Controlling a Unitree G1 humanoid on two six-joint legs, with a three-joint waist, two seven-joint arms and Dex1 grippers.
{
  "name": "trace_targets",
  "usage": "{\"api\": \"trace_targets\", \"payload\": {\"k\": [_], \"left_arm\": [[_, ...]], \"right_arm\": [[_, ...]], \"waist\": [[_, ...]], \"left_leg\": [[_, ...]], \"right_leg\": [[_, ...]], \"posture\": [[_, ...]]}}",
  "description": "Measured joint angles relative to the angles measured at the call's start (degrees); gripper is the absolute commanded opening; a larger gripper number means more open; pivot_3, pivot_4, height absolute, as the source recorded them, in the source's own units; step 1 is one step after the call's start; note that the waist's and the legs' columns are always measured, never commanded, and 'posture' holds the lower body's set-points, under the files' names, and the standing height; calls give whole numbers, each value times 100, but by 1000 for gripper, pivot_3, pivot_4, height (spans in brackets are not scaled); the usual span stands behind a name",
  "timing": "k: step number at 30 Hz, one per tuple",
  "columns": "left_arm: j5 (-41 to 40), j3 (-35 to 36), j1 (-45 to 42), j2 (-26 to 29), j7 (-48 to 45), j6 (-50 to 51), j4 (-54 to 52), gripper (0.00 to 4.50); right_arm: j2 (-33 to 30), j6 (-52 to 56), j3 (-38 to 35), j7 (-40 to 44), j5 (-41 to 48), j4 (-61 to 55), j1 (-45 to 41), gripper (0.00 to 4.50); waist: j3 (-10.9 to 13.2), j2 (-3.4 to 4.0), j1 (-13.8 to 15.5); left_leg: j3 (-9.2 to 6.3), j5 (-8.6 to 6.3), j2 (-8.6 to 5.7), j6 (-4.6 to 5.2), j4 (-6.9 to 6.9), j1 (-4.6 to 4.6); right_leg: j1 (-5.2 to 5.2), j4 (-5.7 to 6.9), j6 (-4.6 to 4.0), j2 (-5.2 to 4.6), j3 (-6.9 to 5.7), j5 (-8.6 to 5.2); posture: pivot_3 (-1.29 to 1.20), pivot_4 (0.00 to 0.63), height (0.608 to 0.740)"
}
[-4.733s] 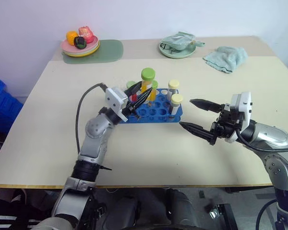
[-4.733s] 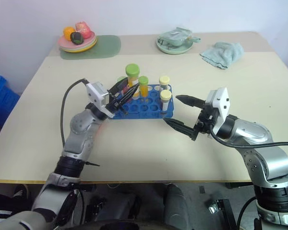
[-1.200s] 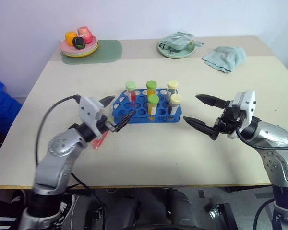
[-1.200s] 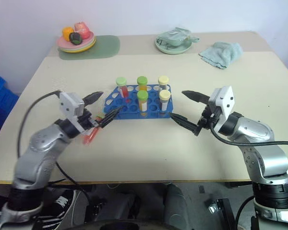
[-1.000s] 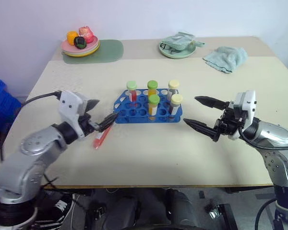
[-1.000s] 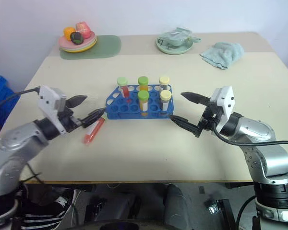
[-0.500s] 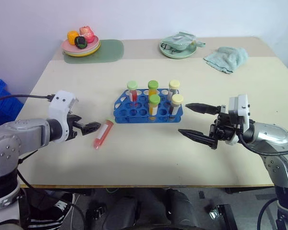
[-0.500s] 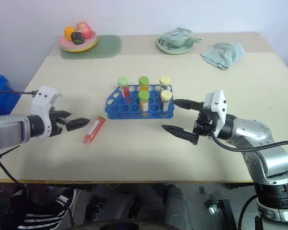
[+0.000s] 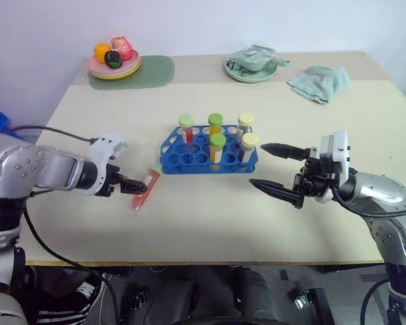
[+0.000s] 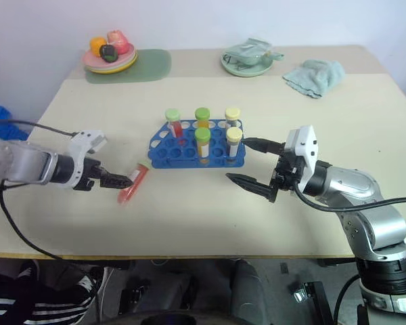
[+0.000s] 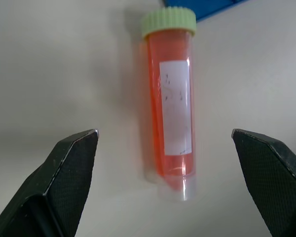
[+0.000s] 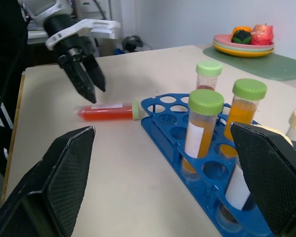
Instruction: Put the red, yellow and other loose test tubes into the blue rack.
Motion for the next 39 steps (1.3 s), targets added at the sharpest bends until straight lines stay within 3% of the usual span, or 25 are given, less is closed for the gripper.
{"api": "trace_targets", "payload": {"k": [5, 9, 31, 34, 38, 39], "left_arm": [[275, -662, -650, -451, -149, -1, 490, 4434], [455, -723, -704, -568, -286, -1, 754, 4434], [944, -1211, -558, -341, -798, -1, 690, 4434], [948, -1212, -484, -358, -805, -1, 688, 3611], [942, -1211, -439, -448, -763, -1, 687, 1672], [930, -1211, -433, -450, -746, 0, 689, 1672]], "right_arm": [[12, -2, 19, -22, -3, -17, 17, 4500], [9, -3, 15, -51, -12, -16, 15, 4500], [20, 0, 15, -305, -50, -94, 32, 4500], [21, -4, 15, -315, -56, -93, 31, 4500], [21, -18, 15, -317, -89, -93, 29, 4500], [20, -18, 15, -317, -97, -93, 29, 4500]], "waist": [[0, 0, -42], [0, 0, -140], [0, 0, -152], [0, 0, -152], [0, 0, -150], [0, 0, -152]], "left_leg": [[2, 0, 2, 0, -2, -1], [-1, 1, 6, -2, -5, -2], [-2, 1, 4, -1, -2, -3], [-2, 1, 4, -1, -2, -3], [-2, 1, 3, -1, -1, -3], [-1, 1, 4, -1, -1, -3]], "right_leg": [[-7, 3, 0, 1, 0, 0], [-10, 6, 0, 5, 0, 0], [-9, 6, 0, 4, 0, 0], [-10, 6, 0, 4, 0, 0], [-8, 6, 0, 3, 0, 0], [-9, 6, 0, 3, 0, 0]], "posture": [[0, 150, 740], [0, 150, 740], [0, 150, 740], [0, 150, 740], [0, 150, 740], [0, 150, 740]]}}
